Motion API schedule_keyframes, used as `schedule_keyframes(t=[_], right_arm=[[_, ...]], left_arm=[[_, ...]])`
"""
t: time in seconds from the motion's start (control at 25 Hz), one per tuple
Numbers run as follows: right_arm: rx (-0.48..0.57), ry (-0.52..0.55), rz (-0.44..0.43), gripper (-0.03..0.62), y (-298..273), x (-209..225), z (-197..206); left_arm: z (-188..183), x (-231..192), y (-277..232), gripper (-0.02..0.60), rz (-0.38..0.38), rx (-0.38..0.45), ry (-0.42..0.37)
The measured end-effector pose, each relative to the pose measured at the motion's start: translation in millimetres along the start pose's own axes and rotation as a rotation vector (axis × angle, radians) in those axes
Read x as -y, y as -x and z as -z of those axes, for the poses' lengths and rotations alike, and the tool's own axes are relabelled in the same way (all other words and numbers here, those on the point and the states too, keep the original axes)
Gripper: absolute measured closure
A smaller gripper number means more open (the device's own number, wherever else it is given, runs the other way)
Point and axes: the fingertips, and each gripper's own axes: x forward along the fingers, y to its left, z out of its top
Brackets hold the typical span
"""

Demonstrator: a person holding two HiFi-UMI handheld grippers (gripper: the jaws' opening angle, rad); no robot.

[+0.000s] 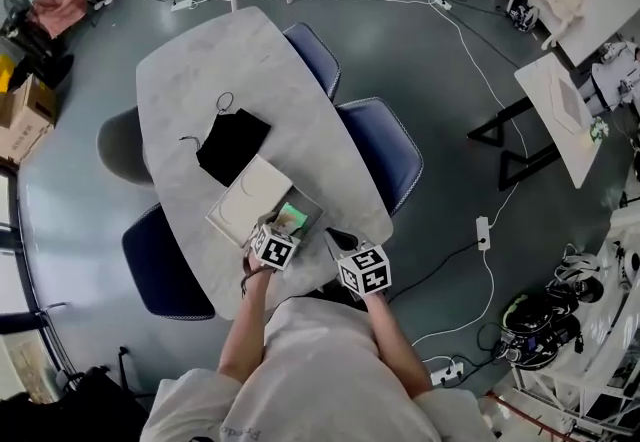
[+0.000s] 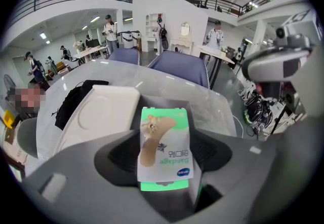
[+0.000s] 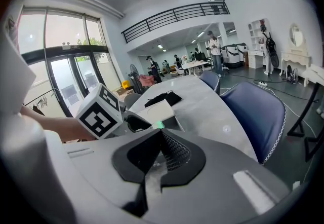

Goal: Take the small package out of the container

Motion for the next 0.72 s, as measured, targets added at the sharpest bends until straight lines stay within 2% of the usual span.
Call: schedule_keyframes(t=[0.36,0.72], right_arm=[[-0.048,0.033,-0.060,0.591,-2.4,-20.2,16.8],[-0.022,0.016,-0.058,0.591,28.9,-24.7,20.0]], left_arm=[[-17.3,3.9,39.3,0.231,-0.043,0.108,0.062],[-21.3,34.2,76.9,0.232,-0.072,0.168,0.114]])
